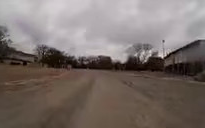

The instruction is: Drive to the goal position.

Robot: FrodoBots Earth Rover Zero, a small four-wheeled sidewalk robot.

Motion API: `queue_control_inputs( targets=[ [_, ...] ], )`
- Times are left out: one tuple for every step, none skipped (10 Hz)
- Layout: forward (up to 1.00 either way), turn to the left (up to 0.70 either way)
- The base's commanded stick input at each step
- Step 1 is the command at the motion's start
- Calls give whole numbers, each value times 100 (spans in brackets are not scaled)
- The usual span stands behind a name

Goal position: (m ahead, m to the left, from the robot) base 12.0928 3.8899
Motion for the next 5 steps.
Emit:
queue_control_inputs(
  targets=[
    [70,-1],
    [70,-1],
    [70,-1],
    [70,-1],
    [70,-1]
  ],
)
